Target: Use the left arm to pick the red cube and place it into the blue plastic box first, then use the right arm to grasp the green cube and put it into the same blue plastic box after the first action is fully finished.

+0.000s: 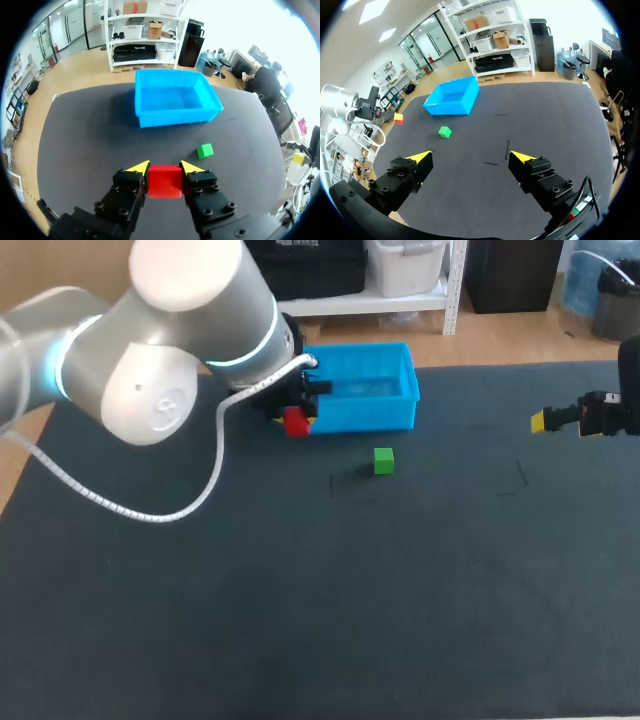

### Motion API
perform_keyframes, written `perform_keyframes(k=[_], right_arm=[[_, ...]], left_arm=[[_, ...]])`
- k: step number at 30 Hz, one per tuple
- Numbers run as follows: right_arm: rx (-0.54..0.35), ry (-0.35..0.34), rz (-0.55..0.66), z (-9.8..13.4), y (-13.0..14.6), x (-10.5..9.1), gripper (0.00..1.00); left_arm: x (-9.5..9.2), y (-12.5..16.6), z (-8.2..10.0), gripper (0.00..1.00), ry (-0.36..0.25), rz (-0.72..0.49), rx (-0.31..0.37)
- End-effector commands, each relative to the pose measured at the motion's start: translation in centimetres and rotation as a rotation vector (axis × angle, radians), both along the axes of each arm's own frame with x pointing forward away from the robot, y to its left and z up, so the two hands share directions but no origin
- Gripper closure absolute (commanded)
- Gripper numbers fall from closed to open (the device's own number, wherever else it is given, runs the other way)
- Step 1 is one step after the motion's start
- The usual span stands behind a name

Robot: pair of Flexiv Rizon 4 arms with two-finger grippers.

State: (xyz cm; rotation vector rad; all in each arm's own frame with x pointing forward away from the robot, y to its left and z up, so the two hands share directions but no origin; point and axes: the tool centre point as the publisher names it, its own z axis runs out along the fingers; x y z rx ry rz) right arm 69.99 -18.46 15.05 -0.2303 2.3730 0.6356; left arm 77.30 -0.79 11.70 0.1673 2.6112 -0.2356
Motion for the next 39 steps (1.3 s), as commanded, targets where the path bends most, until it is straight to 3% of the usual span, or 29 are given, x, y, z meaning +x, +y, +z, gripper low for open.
perform_keyframes(k=[1, 10, 23, 39], right_arm=[[0.0, 0.0, 0.001, 0.0, 0.0, 0.0, 0.0], [0.0, 0.0, 0.001, 0.0, 0.0, 0.0, 0.0], [0.0, 0.0, 0.001, 0.0, 0.0, 0.0, 0.0], [0.0, 0.0, 0.001, 0.0, 0.0, 0.0, 0.0]], left_arm=[[-0.3, 0.3, -0.2, 1.0, -0.006, -0.005, -0.011], [0.9, -0.1, 0.5, 1.0, -0.01, -0.019, -0.029], [5.5, -2.6, 0.5, 1.0, -0.03, -0.042, -0.04], [10.9, -3.8, 0.7, 1.0, -0.099, -0.036, -0.037]])
